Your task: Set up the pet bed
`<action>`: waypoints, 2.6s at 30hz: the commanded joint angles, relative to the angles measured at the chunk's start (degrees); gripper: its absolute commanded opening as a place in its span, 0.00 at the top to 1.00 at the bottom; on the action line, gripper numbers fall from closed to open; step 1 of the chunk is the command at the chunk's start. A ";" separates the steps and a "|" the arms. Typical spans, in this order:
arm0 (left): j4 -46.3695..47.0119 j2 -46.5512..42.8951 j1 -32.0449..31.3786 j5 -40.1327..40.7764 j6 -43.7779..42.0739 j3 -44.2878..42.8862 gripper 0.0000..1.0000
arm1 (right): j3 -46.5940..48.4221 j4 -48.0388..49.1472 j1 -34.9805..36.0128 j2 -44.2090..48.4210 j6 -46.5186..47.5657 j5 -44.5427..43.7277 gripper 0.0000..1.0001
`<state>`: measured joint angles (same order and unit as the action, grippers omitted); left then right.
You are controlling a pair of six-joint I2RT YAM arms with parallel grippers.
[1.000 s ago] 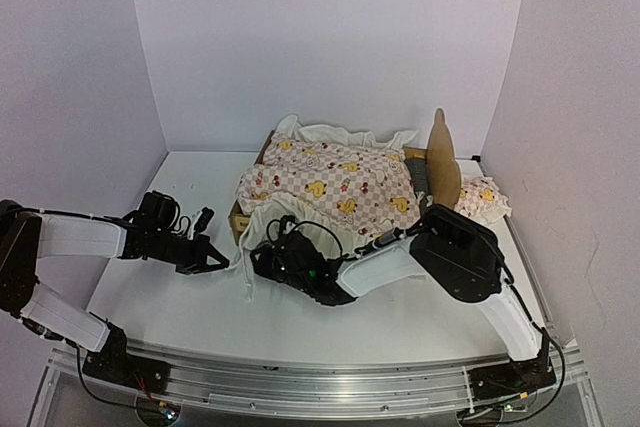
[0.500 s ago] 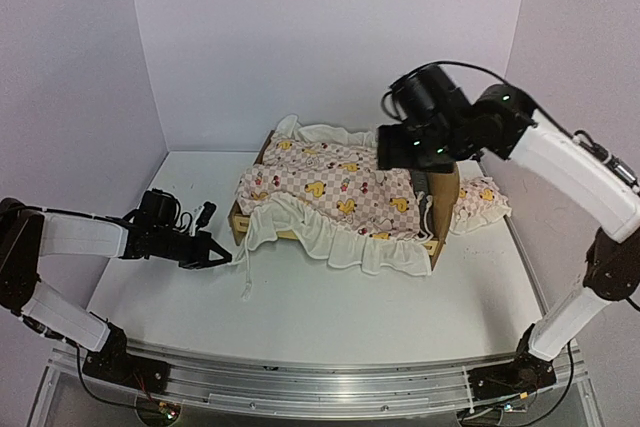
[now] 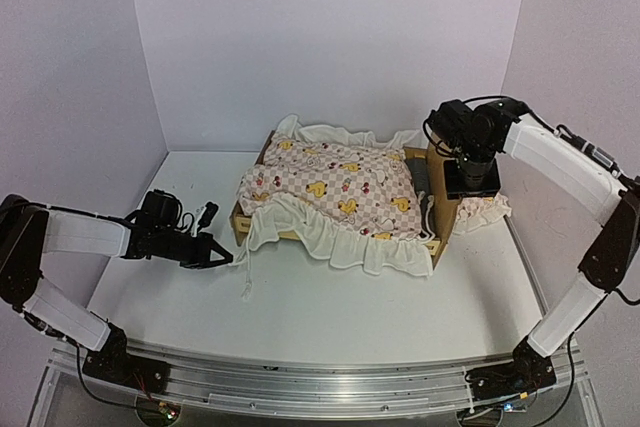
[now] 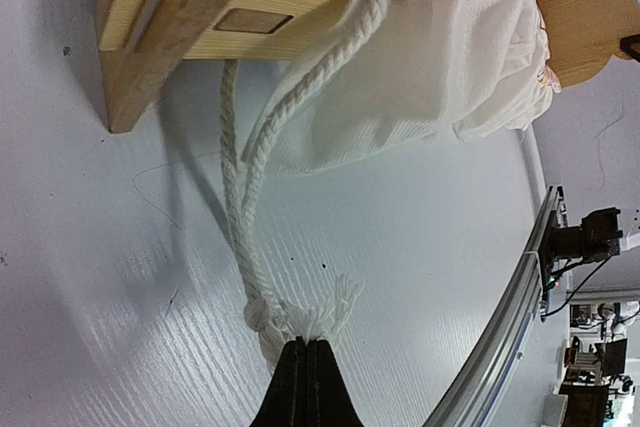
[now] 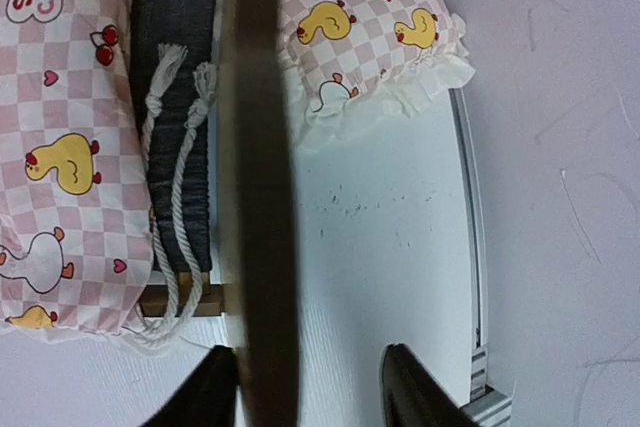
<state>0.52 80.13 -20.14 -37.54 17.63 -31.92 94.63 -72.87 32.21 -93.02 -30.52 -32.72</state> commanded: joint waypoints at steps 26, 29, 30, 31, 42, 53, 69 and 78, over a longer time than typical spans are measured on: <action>7.86 7.82 -16.85 -0.90 8.24 -5.56 1.00 | -2.54 7.85 4.41 10.09 24.10 9.51 0.55; 6.18 6.83 -16.44 -0.22 6.34 -5.77 1.00 | -11.61 21.87 15.85 14.28 32.10 13.90 0.53; 5.86 6.47 -16.00 -0.62 6.01 -5.69 1.00 | -15.53 27.50 18.98 15.44 35.58 16.62 0.51; 5.78 6.13 -15.43 -1.15 5.99 -5.43 1.00 | -18.42 31.25 21.35 15.92 38.26 17.90 0.48; -0.69 2.86 -9.20 -1.41 -1.02 -4.80 1.00 | -19.08 33.86 22.47 14.28 24.06 -8.09 0.28; -1.22 2.59 -8.69 -1.85 -1.73 -5.18 1.00 | -9.24 27.07 22.39 5.05 8.17 -11.53 0.33; 3.71 2.73 -9.37 -6.39 -4.12 -7.35 1.00 | -14.95 23.47 9.83 7.94 4.37 -16.34 0.78; 13.10 9.43 -13.06 -8.83 -3.39 -12.32 1.00 | -16.16 24.29 -5.63 10.88 8.12 -18.63 0.80</action>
<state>7.25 86.76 -32.55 -44.39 14.78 -40.01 78.36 -45.74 33.47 -84.47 -23.53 -44.06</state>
